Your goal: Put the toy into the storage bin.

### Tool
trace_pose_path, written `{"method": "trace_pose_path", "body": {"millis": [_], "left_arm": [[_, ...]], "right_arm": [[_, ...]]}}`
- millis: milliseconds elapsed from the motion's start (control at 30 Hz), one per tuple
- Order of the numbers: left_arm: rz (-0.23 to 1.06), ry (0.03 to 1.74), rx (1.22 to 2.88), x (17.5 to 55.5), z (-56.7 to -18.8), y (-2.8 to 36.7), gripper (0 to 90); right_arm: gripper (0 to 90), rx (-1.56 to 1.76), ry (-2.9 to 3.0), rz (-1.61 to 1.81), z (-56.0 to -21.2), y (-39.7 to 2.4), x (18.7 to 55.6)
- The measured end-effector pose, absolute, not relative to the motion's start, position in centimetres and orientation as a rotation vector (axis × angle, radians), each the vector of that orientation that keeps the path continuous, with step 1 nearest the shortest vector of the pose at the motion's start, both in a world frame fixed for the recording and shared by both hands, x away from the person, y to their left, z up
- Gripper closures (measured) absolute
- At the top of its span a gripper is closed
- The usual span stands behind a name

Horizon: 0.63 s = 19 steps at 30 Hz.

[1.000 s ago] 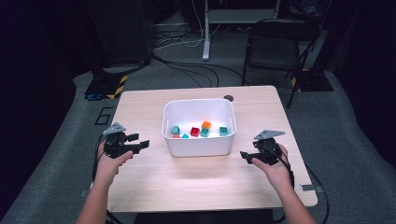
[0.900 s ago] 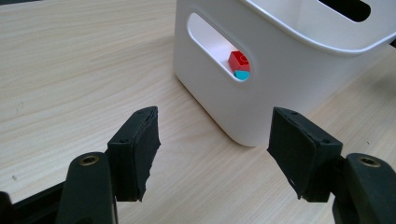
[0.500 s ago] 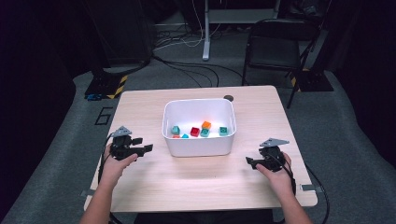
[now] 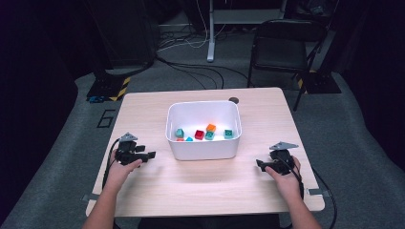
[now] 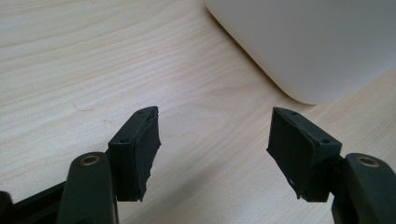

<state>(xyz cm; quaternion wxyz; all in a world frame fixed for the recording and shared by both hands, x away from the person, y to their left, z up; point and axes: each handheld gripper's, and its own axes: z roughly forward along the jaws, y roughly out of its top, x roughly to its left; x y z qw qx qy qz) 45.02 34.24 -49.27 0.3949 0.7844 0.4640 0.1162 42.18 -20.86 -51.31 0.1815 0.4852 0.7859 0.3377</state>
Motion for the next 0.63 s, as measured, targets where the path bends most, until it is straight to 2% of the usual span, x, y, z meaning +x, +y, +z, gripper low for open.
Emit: {"method": "trace_pose_path", "body": {"millis": [633], "left_arm": [[0.324,1.246,1.928,45.7,-50.7,35.6,34.2]], "right_arm": [[28.2,1.418,2.176,0.948,-51.9,-21.7,42.4]]}}
